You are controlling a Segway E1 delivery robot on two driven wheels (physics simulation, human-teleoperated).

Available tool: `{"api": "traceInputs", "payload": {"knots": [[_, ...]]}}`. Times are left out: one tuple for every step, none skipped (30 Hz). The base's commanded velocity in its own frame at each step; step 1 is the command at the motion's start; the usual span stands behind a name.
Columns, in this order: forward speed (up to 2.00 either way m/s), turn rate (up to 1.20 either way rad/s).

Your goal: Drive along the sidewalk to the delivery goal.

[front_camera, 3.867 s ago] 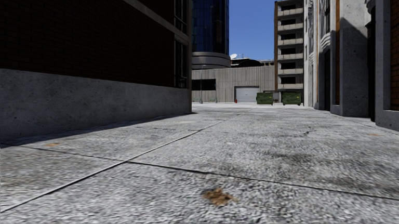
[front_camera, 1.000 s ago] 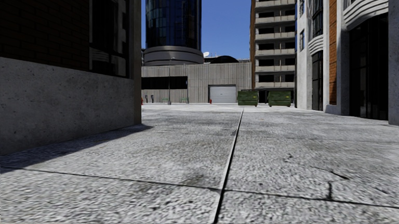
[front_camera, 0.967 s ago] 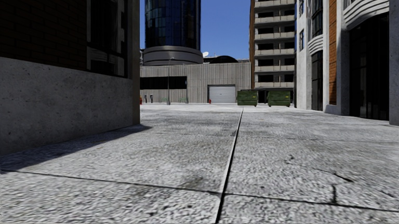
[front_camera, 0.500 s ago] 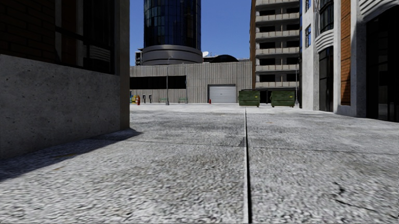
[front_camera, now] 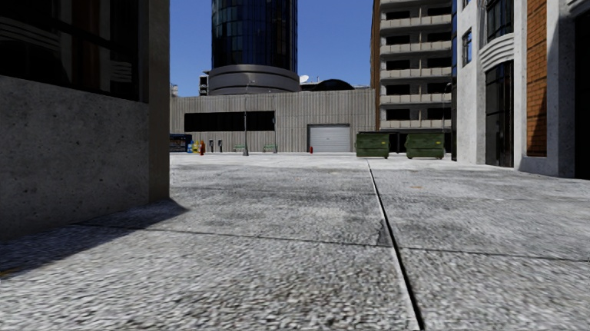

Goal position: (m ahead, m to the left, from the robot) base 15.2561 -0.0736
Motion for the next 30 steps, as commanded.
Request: {"api": "traceInputs", "payload": {"knots": [[2.0,0.0],[2.0,0.0],[2.0,0.0],[2.0,0.0],[2.0,0.0],[2.0,0.0],[2.0,0.0],[2.0,0.0],[2.0,0.0],[2.0,0.0],[2.0,0.0],[2.0,0.0],[2.0,0.0],[2.0,0.0],[2.0,0.0],[2.0,0.0],[2.0,0.0],[2.0,0.0],[2.0,0.0],[2.0,0.0],[2.0,0.0],[2.0,0.0],[2.0,0.0],[2.0,0.0],[2.0,0.0],[2.0,0.0],[2.0,0.0],[2.0,0.12],[2.0,0.37],[2.0,0.46]]}}
